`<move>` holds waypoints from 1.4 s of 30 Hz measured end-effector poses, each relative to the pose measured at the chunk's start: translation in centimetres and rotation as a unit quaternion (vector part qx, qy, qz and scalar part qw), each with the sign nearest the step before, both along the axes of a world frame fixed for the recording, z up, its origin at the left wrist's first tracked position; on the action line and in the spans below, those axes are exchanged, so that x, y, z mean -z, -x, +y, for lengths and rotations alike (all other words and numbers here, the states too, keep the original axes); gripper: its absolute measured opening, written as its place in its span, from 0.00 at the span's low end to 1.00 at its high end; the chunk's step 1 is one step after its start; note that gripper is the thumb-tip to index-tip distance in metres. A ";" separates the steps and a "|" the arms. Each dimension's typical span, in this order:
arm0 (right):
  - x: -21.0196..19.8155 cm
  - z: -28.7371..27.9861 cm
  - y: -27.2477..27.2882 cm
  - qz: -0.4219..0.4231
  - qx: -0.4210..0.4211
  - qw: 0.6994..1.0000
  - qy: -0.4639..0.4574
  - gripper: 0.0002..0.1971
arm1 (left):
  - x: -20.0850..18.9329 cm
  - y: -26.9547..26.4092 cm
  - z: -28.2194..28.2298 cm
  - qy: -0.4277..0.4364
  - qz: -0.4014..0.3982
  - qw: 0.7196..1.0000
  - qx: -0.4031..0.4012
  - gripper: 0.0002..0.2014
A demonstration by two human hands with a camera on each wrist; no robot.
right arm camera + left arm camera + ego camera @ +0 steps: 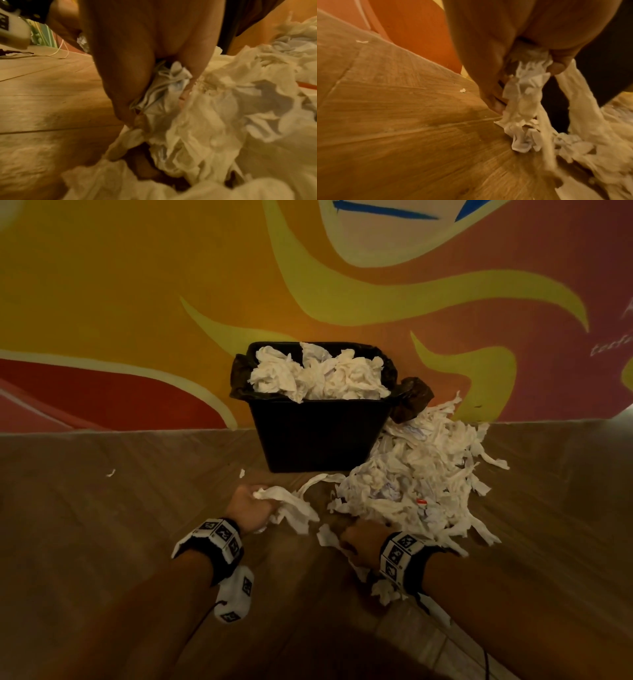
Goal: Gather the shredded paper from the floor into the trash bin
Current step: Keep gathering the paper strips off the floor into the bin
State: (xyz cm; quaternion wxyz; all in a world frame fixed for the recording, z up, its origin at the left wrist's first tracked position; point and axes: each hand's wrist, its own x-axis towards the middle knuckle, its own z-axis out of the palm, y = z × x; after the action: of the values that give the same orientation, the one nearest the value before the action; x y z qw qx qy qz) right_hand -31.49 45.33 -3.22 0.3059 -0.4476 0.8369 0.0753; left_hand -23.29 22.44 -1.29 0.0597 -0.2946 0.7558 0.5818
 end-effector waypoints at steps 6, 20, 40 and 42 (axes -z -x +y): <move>-1.1 -1.4 0.0 -0.085 0.072 0.986 0.122 0.14 | 0.7 -0.5 -1.5 0.000 0.086 0.992 -0.091 0.18; -4.1 -5.1 2.1 -0.047 0.202 0.921 0.329 0.18 | 0.0 -1.1 -1.9 -0.094 -0.008 0.986 -0.134 0.24; -5.3 -5.6 1.6 -0.106 0.386 0.762 0.509 0.18 | 0.2 1.5 4.3 0.023 0.032 0.970 0.239 0.13; -5.1 -5.7 1.8 -0.100 0.424 0.734 0.521 0.16 | -0.2 2.1 4.6 0.003 0.075 0.983 0.170 0.06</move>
State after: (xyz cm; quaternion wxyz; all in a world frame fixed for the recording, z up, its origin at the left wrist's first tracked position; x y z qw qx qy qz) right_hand -33.27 39.59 1.86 0.1070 -0.1403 0.8130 -0.5549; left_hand -25.35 27.08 -1.11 0.0997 -0.1179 0.7991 0.5811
